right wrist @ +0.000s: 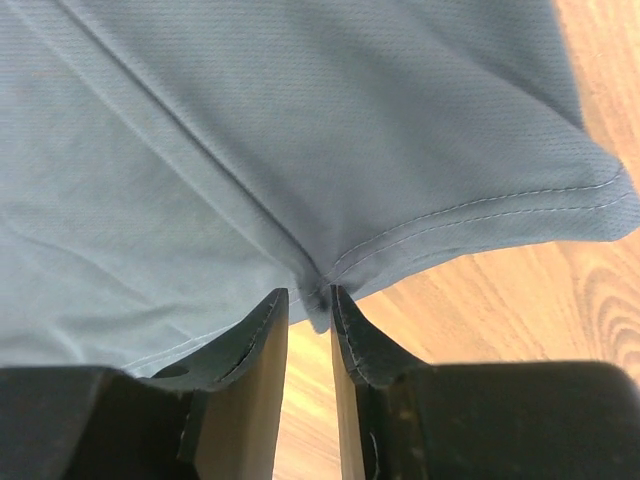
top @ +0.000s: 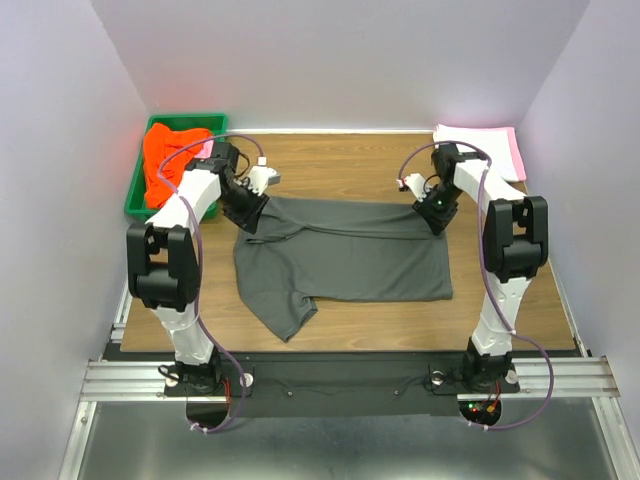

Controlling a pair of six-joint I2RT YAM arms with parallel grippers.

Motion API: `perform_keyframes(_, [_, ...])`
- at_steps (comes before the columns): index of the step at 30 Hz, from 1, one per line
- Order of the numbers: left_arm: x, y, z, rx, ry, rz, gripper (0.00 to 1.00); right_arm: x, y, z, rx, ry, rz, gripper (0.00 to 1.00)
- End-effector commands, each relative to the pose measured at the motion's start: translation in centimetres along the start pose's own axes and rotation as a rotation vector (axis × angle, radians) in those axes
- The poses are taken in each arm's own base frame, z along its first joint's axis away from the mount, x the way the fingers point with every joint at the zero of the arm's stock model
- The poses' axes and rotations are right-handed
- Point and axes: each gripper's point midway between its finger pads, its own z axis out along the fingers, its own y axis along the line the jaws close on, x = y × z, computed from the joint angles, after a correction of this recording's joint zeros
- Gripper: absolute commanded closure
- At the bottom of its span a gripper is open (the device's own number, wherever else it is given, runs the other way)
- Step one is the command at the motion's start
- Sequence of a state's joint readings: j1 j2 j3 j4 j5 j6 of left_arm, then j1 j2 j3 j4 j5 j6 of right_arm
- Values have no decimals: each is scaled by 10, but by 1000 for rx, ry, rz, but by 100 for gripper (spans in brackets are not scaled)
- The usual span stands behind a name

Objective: Fold and stack the t-shirts
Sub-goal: Fold the tshirt

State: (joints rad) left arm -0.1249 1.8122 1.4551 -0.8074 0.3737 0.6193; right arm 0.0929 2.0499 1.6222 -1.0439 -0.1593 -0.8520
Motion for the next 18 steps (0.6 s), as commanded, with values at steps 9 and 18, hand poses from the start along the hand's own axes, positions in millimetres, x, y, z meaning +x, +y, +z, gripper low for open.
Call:
perform_keyframes(9, [-59,-82,29,146,-137,63,56,-19,10,-18,-41,-67,111,73])
perform_keyframes(18, [-74,-58,71,33,-110,19,69,-24,-1,-14,-20,-62,172,76])
